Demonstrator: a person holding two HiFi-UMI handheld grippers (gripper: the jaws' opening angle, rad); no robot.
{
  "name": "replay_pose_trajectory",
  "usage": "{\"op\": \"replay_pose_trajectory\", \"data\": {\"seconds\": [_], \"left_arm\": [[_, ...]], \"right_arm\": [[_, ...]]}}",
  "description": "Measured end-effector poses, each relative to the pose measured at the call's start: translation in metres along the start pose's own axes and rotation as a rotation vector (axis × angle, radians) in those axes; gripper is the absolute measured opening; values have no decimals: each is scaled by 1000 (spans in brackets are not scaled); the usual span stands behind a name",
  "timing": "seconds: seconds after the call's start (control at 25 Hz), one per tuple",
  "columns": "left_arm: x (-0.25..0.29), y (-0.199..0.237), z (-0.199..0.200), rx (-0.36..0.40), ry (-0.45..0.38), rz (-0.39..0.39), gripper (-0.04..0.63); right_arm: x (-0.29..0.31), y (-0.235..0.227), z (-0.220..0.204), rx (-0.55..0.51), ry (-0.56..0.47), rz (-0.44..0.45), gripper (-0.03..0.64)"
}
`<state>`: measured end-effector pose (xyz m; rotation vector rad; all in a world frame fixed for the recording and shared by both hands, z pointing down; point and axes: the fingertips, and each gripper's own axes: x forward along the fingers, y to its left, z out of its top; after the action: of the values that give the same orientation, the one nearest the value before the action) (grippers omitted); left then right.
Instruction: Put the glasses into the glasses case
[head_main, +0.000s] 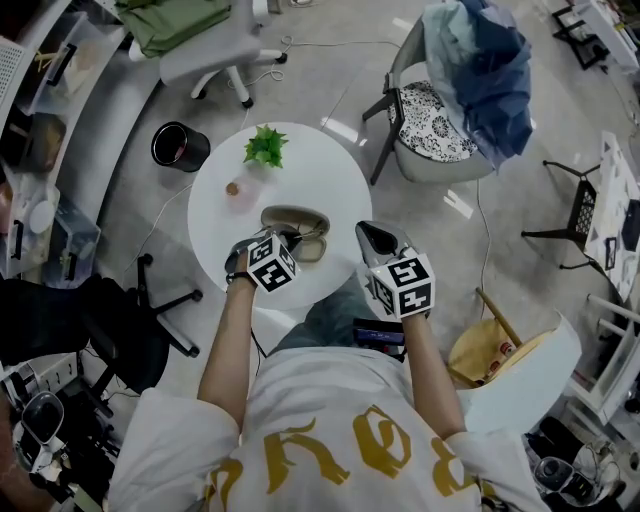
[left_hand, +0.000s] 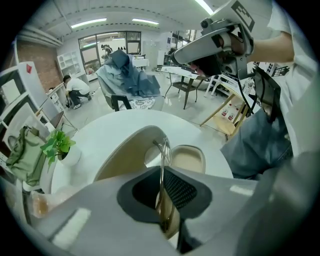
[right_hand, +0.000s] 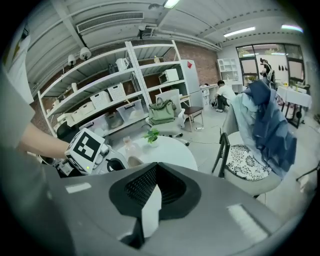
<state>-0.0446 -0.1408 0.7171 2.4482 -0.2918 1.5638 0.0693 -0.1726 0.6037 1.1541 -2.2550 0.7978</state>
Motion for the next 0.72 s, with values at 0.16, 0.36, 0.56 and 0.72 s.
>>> {"op": "replay_pose_trajectory", "data": {"seconds": [0.16, 0.36, 0.56, 0.72], "left_arm": [[-1, 3, 2, -22, -7, 20, 28], [-2, 5, 4, -20, -16, 27, 58], [-3, 7, 7, -8, -18, 47, 100], [-10, 11, 12, -32, -56, 69, 106]], "right_arm": [[-1, 5, -7, -82, 46, 5, 23], [-6, 7, -2, -32, 8, 19, 25], [-9, 2, -9, -74, 51, -17, 25], [-13, 1, -7, -87, 46, -36, 25]]}}
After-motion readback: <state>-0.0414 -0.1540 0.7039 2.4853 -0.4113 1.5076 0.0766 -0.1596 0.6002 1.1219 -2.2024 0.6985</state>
